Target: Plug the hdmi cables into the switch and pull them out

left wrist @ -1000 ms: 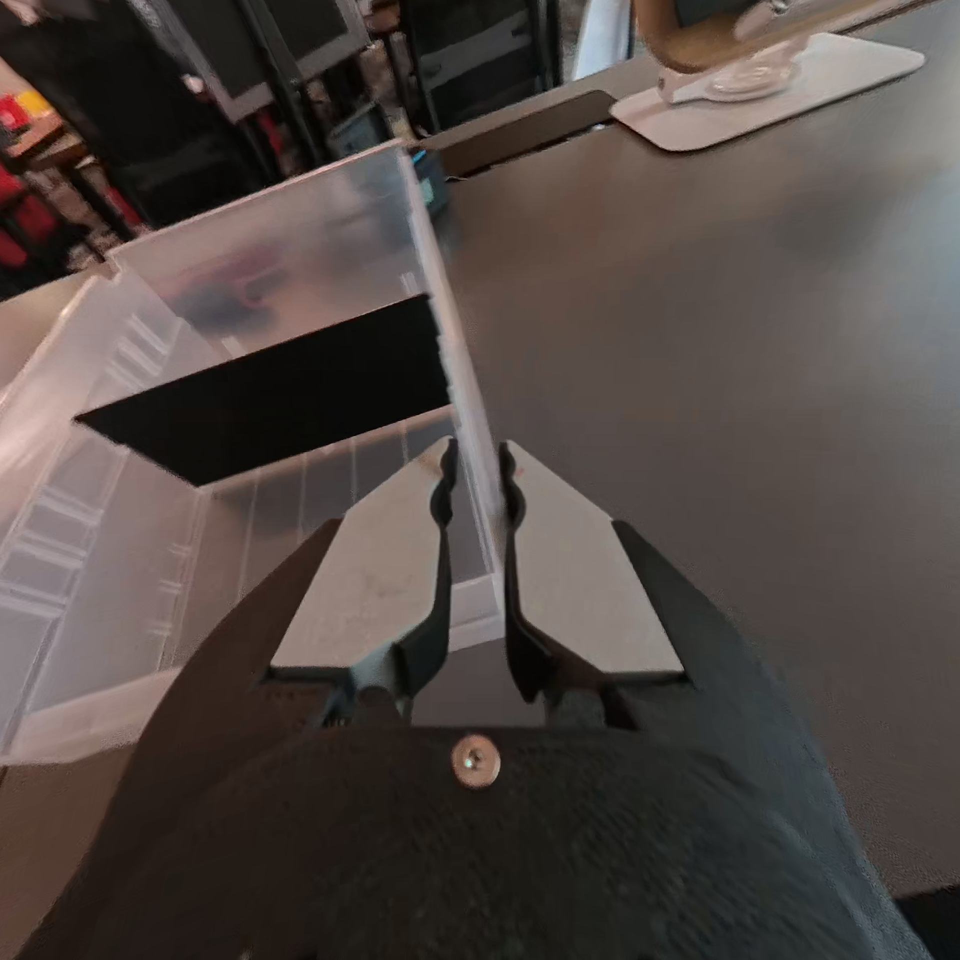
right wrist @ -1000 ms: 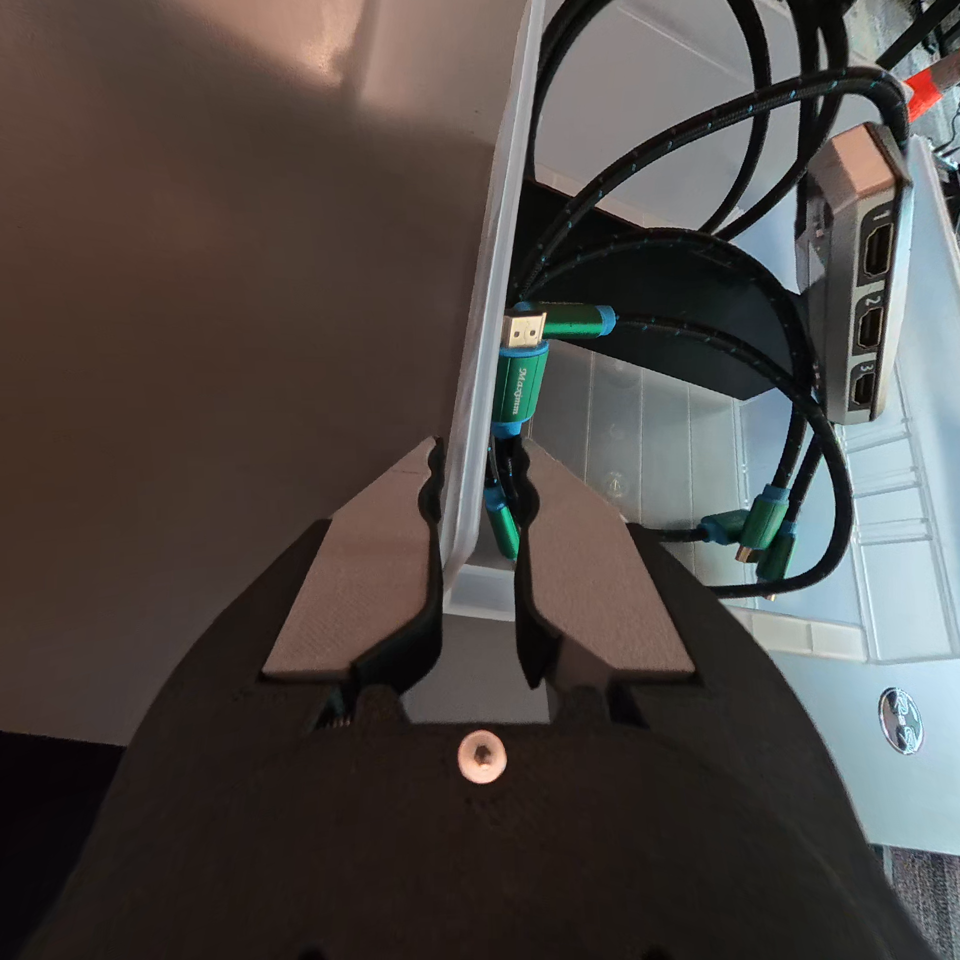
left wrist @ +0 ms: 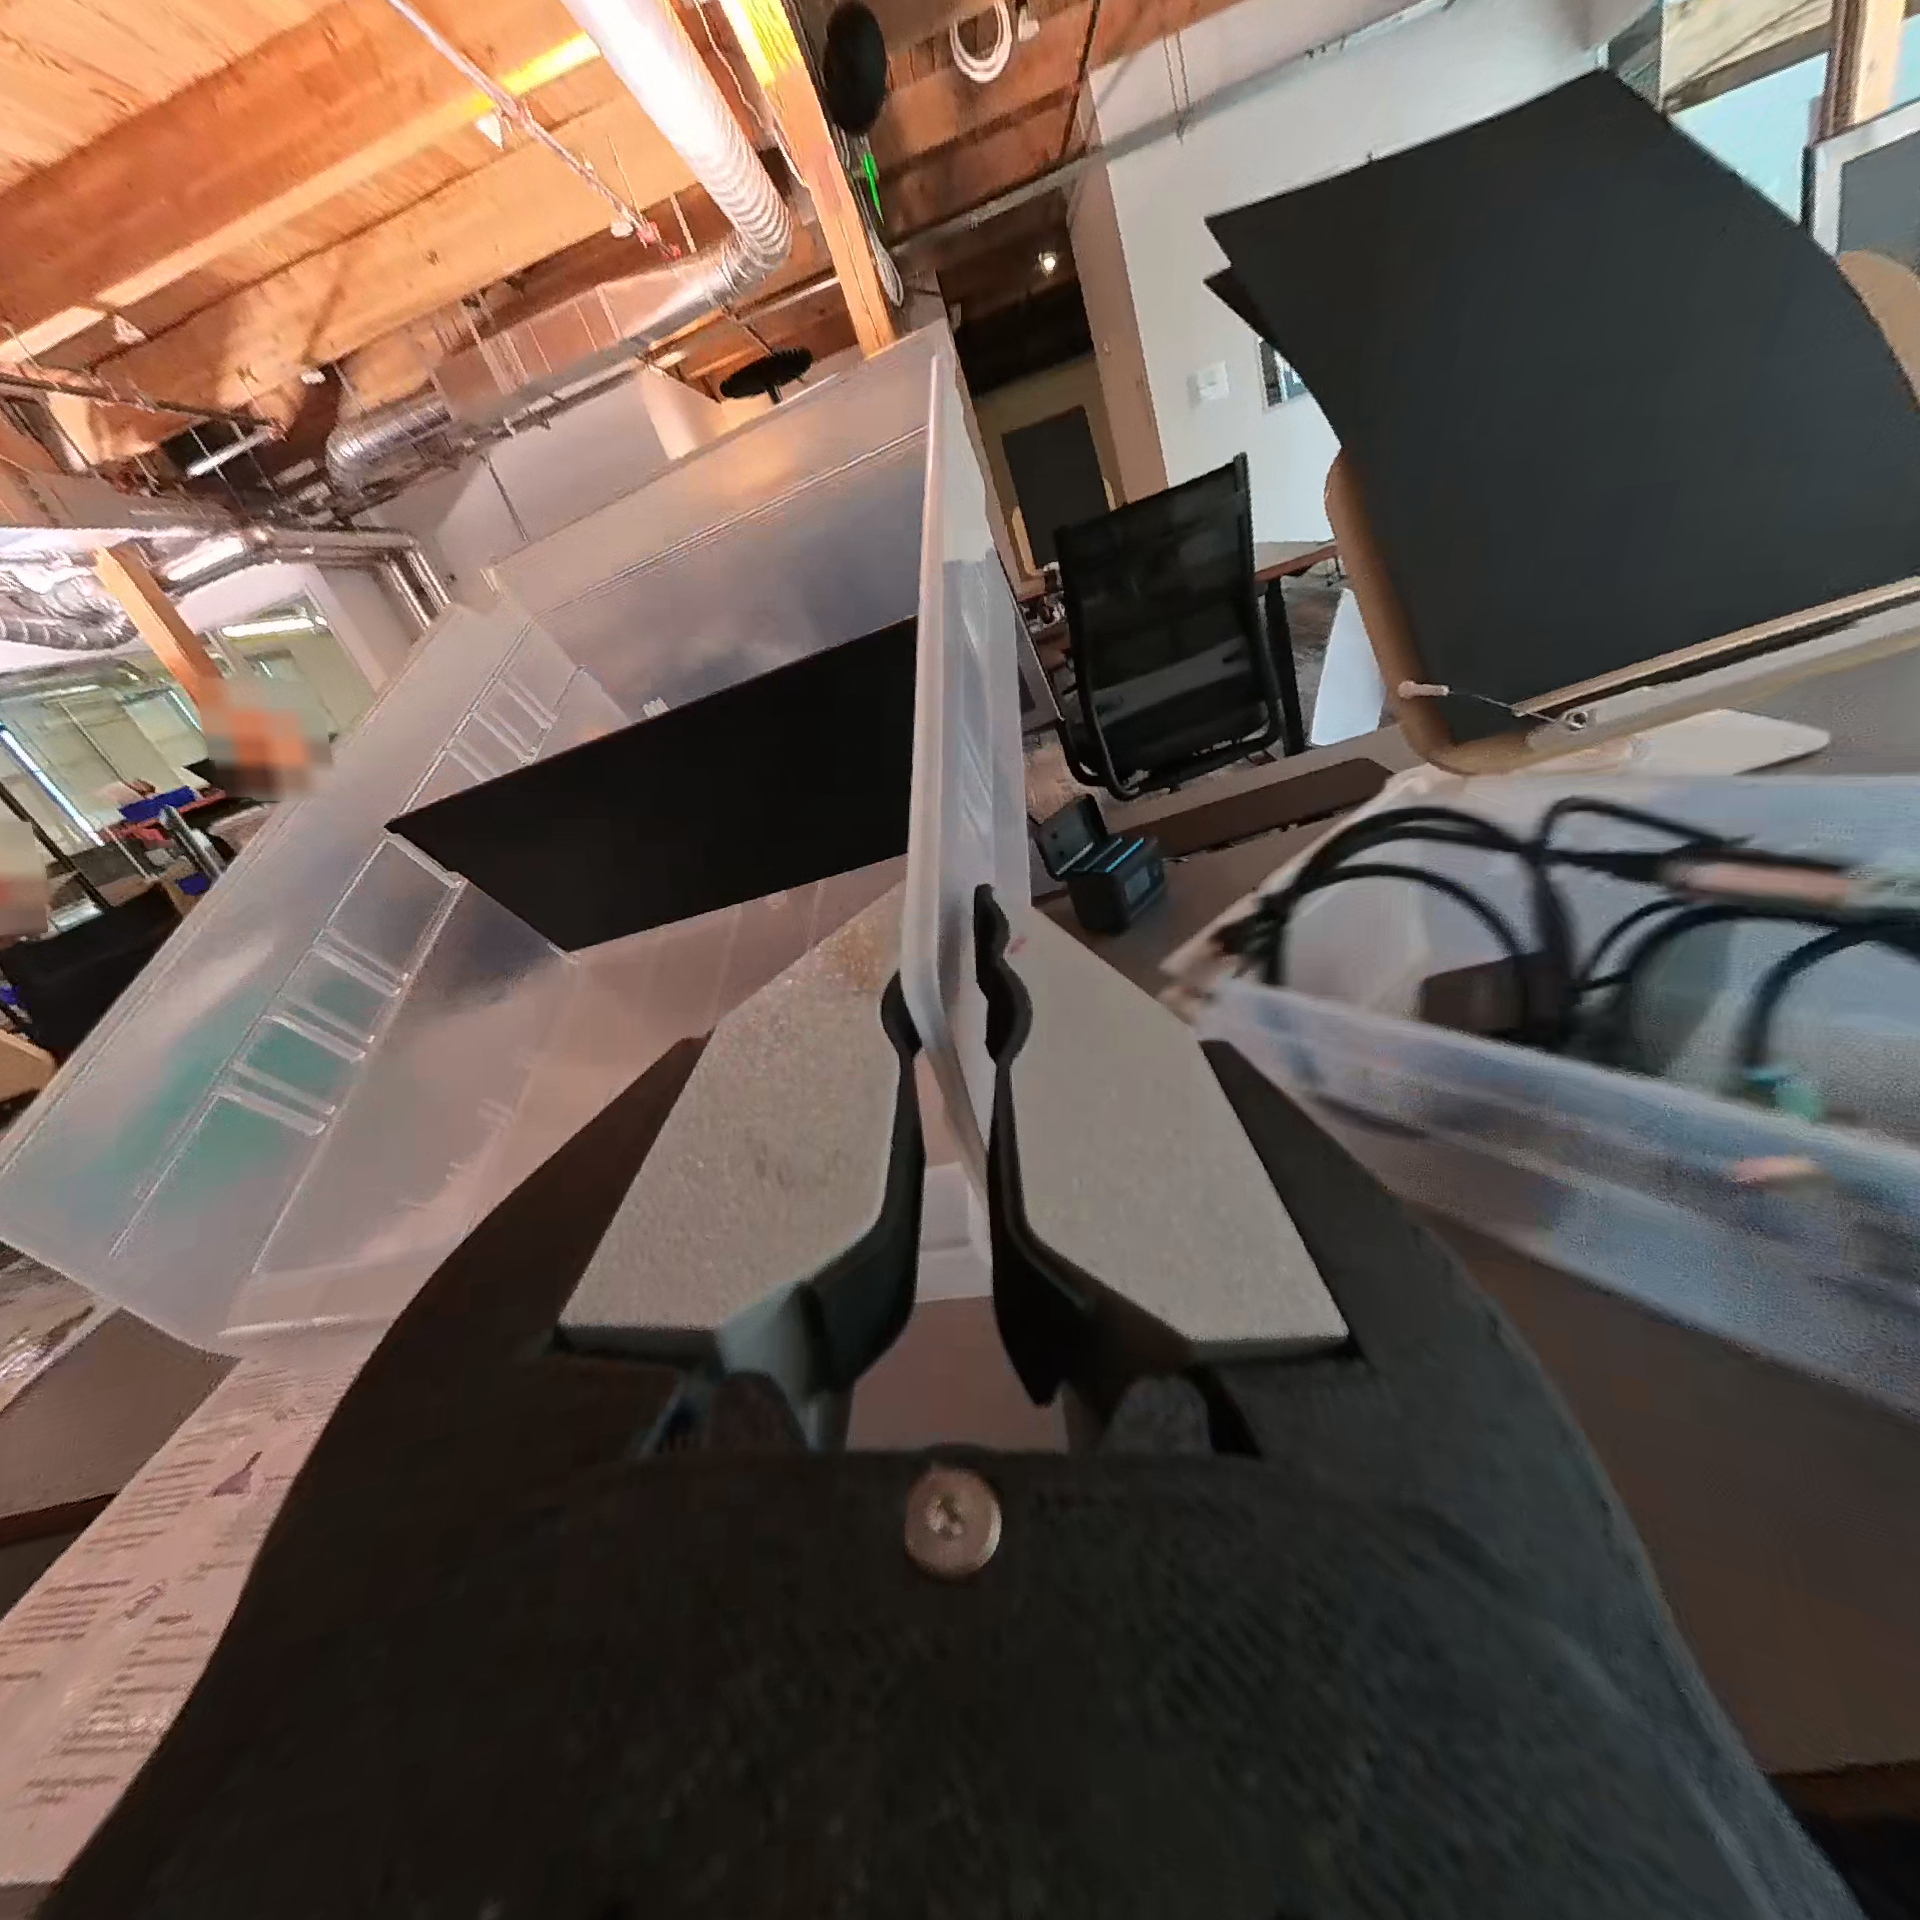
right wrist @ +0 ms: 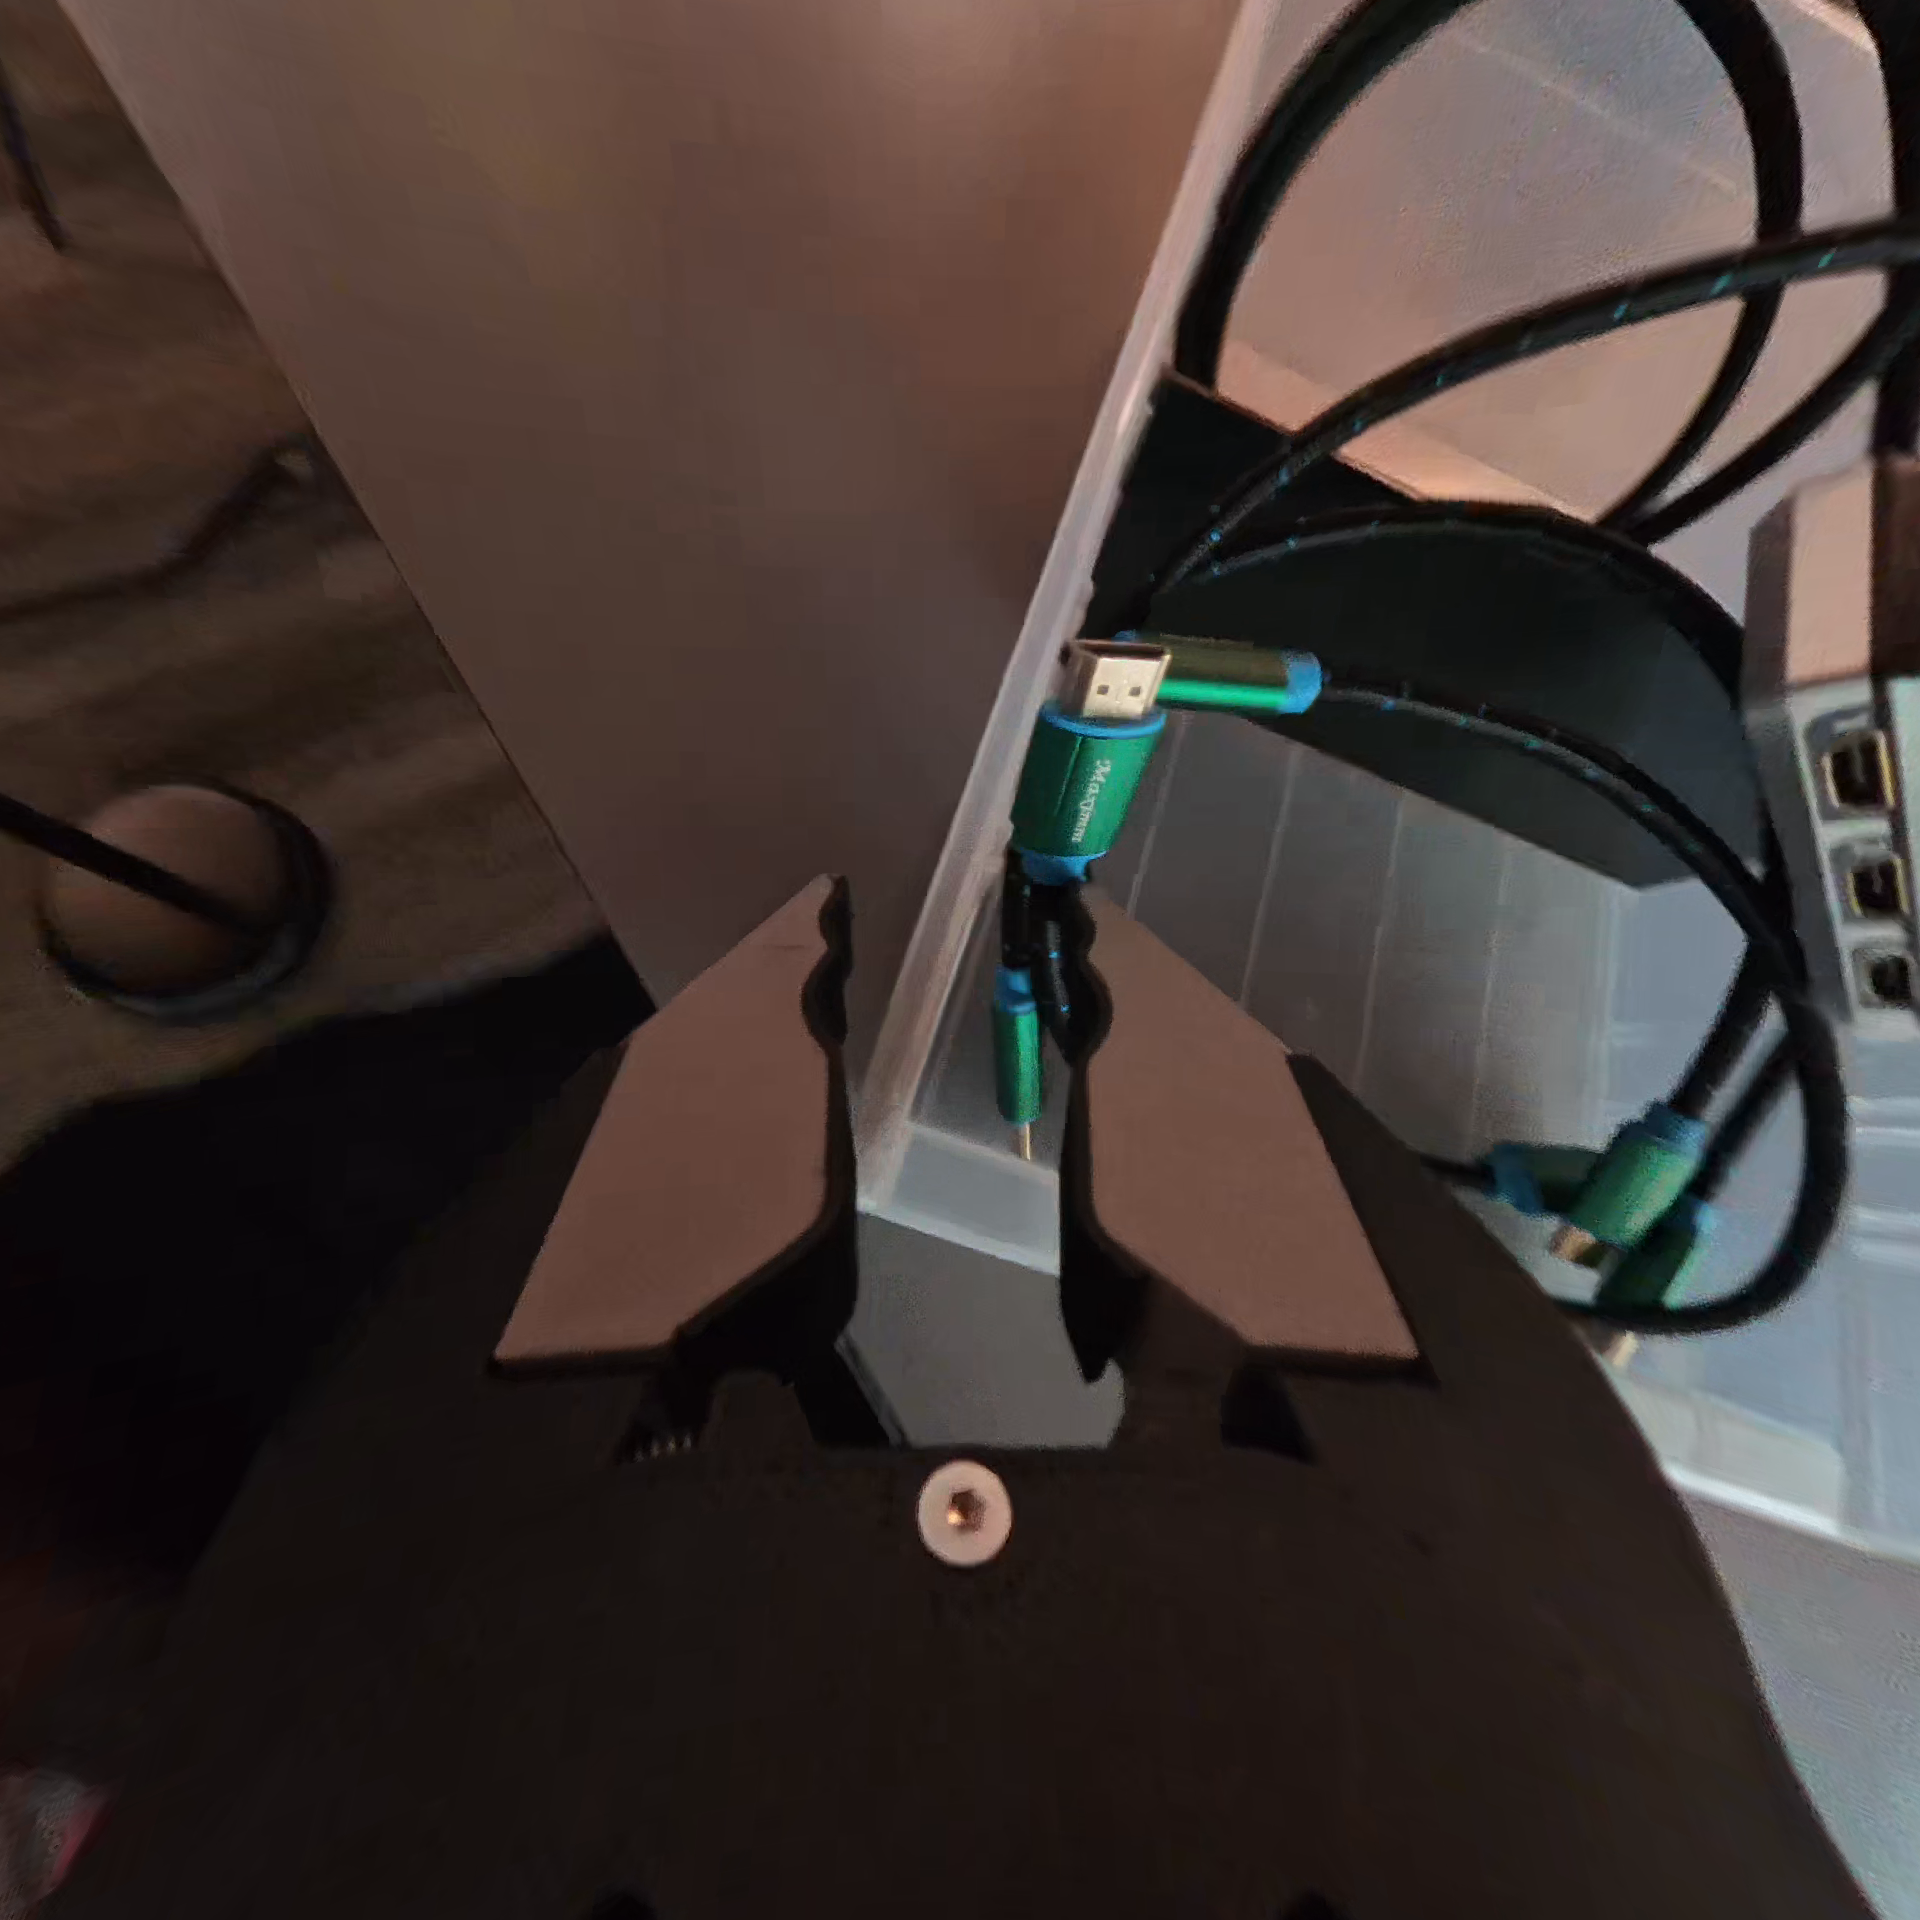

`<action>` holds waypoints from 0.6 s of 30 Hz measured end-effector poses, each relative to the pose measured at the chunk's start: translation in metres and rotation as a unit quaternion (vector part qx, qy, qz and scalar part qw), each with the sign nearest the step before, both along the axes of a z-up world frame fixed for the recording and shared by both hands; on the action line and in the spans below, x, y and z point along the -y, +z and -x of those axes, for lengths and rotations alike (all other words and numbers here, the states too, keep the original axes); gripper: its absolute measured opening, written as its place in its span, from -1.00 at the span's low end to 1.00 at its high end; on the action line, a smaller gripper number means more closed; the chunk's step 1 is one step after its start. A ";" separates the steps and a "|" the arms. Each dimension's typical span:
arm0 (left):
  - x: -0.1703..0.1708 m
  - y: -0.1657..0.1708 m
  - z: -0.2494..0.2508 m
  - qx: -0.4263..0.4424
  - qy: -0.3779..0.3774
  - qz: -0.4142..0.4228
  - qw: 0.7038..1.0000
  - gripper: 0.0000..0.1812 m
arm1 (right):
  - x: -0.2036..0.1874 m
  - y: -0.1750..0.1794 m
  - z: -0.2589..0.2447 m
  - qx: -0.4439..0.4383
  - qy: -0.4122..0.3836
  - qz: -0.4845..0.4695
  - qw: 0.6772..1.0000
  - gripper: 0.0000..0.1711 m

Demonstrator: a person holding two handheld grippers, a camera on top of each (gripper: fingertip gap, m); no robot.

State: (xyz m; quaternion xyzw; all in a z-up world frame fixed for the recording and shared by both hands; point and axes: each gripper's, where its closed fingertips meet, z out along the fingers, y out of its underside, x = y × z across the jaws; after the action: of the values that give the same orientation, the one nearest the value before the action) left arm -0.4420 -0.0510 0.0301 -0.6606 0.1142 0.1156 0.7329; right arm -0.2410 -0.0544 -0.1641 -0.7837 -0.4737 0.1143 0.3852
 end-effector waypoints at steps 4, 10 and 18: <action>0.004 0.007 0.004 -0.001 0.005 -0.018 1.000 -0.96 | -0.016 0.034 0.118 -0.089 0.021 0.006 0.996 -0.32; 0.012 0.003 -0.005 -0.001 -0.019 -0.006 1.000 -0.96 | 0.012 0.102 0.133 -0.156 0.074 -0.028 0.985 -0.25; 0.047 0.009 -0.126 -0.019 -0.198 0.016 0.980 -0.97 | 0.030 0.096 -0.041 -0.156 0.042 -0.033 0.986 -0.31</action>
State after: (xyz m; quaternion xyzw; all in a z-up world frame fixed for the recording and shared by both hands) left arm -0.3160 -0.0980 0.0393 -0.6345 0.2587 -0.0208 0.7280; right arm -0.2003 -0.0849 -0.0685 -0.7222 -0.4442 0.2354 0.4751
